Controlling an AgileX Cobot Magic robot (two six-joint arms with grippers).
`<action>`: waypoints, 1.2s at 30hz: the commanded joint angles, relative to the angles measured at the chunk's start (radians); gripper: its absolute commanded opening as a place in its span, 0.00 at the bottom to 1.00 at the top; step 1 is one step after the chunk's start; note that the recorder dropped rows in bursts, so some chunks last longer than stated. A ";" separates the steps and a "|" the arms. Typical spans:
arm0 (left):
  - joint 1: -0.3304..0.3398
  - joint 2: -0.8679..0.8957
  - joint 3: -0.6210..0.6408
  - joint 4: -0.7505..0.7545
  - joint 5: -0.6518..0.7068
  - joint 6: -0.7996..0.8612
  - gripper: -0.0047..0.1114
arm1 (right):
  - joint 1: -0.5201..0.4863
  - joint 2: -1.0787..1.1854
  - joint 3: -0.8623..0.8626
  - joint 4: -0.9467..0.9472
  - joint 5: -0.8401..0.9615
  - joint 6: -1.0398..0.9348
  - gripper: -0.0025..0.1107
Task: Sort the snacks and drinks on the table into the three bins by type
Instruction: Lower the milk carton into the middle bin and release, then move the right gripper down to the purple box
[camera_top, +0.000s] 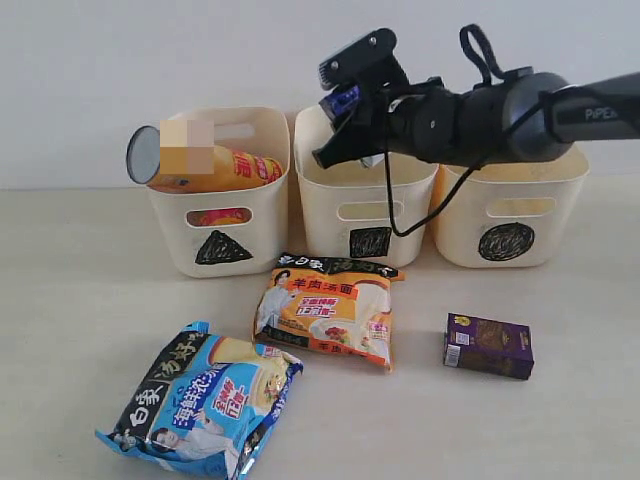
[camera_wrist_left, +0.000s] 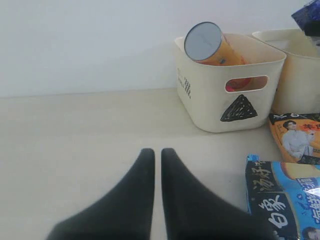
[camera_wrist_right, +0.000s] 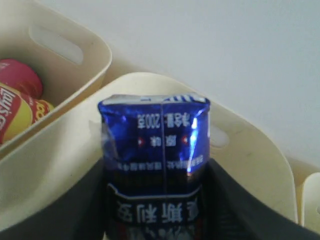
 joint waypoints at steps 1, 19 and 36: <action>0.001 -0.003 0.004 -0.011 0.001 0.005 0.08 | -0.018 0.054 -0.064 0.000 -0.048 0.008 0.02; 0.001 -0.003 0.004 -0.011 0.001 0.005 0.08 | -0.045 0.093 -0.089 0.005 -0.027 0.046 0.70; 0.001 -0.003 0.004 -0.011 0.001 0.005 0.08 | -0.045 -0.304 -0.087 -0.208 0.993 0.034 0.02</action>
